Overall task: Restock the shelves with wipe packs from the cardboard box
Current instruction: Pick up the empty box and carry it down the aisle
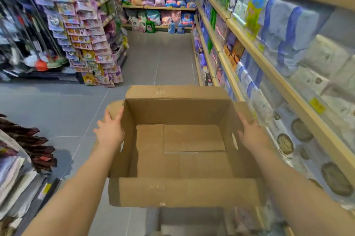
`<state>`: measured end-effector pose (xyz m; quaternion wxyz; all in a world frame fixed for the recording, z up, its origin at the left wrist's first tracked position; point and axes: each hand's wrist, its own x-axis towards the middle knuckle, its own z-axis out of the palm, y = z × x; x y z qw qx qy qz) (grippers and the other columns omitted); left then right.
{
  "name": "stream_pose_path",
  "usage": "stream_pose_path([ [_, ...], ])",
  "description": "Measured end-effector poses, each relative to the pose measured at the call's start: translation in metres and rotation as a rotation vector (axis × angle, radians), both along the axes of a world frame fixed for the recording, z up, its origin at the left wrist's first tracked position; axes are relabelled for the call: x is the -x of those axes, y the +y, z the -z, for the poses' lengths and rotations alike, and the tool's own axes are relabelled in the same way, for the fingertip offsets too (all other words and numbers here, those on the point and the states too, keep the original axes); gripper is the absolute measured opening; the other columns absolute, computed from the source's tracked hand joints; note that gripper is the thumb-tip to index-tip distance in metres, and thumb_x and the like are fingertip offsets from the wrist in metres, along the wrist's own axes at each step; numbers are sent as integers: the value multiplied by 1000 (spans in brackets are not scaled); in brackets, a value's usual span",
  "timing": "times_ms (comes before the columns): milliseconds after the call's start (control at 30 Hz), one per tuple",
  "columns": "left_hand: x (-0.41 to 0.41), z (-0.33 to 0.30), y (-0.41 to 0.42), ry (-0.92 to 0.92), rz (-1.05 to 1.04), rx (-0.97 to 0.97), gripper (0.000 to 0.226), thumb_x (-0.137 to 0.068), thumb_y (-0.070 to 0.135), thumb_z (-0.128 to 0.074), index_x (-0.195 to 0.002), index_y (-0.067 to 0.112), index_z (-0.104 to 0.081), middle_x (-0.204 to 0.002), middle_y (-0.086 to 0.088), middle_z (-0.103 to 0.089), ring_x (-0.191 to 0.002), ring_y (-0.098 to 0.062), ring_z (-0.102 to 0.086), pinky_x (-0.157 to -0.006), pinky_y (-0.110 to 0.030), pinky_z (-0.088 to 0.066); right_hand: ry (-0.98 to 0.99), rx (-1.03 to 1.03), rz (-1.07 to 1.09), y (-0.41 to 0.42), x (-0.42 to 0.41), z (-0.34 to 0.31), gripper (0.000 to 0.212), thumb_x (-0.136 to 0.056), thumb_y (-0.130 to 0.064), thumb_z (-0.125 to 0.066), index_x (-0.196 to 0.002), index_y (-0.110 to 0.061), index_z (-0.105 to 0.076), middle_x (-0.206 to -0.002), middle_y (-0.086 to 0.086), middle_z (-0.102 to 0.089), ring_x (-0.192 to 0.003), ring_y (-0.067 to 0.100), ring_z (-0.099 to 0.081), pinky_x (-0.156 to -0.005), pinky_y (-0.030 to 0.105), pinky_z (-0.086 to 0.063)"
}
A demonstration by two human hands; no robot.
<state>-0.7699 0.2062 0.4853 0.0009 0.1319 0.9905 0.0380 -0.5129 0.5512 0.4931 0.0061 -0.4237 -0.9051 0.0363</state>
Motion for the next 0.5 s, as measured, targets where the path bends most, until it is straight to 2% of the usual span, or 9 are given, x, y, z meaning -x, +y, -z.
stream_pose_path([
  [267,193,-54,89,79,114,-78,73,-93,18,-47,-146,42,-2,-155,-14,-10,-123,-44,-36,-93,-55,-40,136,-29,92,70,160,-50,71,-93,-34,-49,-147,-44,-5,-136,22,-35,-113,43,-49,-90,50,-47],
  [500,322,-66,173,73,161,-115,79,-92,17,-48,-144,46,4,-154,-15,-10,-126,-47,-31,-95,-57,-38,144,-68,129,143,278,-70,67,-94,-32,-47,-148,-42,-8,-143,23,-33,-123,43,-42,-97,53,-41],
])
